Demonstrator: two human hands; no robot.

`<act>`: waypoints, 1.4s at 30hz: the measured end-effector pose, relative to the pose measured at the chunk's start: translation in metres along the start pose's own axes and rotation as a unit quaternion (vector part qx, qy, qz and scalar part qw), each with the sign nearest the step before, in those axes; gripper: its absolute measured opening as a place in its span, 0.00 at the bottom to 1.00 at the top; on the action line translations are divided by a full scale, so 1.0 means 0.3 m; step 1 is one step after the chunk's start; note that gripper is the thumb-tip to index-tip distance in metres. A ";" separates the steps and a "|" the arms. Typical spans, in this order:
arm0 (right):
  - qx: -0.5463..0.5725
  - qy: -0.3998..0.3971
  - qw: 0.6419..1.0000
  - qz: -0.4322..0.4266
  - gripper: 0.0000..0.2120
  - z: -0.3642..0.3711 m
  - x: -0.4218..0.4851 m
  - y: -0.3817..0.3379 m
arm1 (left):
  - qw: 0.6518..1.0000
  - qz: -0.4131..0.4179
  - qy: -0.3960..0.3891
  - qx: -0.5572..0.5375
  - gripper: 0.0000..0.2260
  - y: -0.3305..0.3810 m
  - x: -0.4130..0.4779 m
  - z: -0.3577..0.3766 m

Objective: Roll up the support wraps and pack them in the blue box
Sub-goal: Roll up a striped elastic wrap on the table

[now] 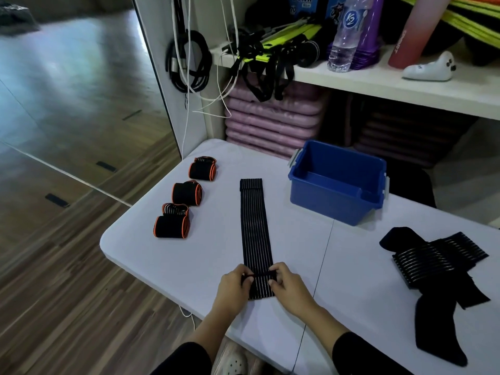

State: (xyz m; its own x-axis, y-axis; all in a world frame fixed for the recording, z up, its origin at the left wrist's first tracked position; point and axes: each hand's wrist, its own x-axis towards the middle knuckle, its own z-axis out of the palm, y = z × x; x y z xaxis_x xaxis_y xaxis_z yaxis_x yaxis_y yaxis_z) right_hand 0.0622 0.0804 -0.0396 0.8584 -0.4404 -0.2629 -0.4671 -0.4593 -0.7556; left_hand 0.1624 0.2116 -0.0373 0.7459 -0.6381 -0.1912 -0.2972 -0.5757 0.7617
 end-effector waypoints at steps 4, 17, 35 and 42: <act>-0.034 0.021 0.999 0.019 0.12 0.017 0.008 0.009 | 0.999 -0.024 0.020 -0.014 0.04 -0.015 0.017 0.016; -0.199 -0.011 0.960 -0.197 0.18 -0.040 0.018 0.066 | 0.978 0.148 -0.028 0.146 0.10 -0.069 0.033 -0.013; -0.023 0.003 1.000 -0.016 0.09 -0.047 0.076 -0.002 | 0.997 -0.074 -0.013 -0.034 0.06 -0.009 0.071 -0.032; -0.114 0.077 0.988 -0.070 0.13 -0.021 0.084 0.041 | 0.995 -0.035 0.057 0.072 0.14 -0.024 0.073 0.010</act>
State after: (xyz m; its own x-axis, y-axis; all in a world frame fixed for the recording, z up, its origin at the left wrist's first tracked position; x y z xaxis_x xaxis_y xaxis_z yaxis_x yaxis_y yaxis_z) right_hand 0.0767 0.0588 -0.0518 0.8835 -0.4649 -0.0571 -0.3970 -0.6785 -0.6181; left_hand 0.1790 0.2003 -0.0488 0.8277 -0.5370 -0.1631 -0.3186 -0.6889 0.6511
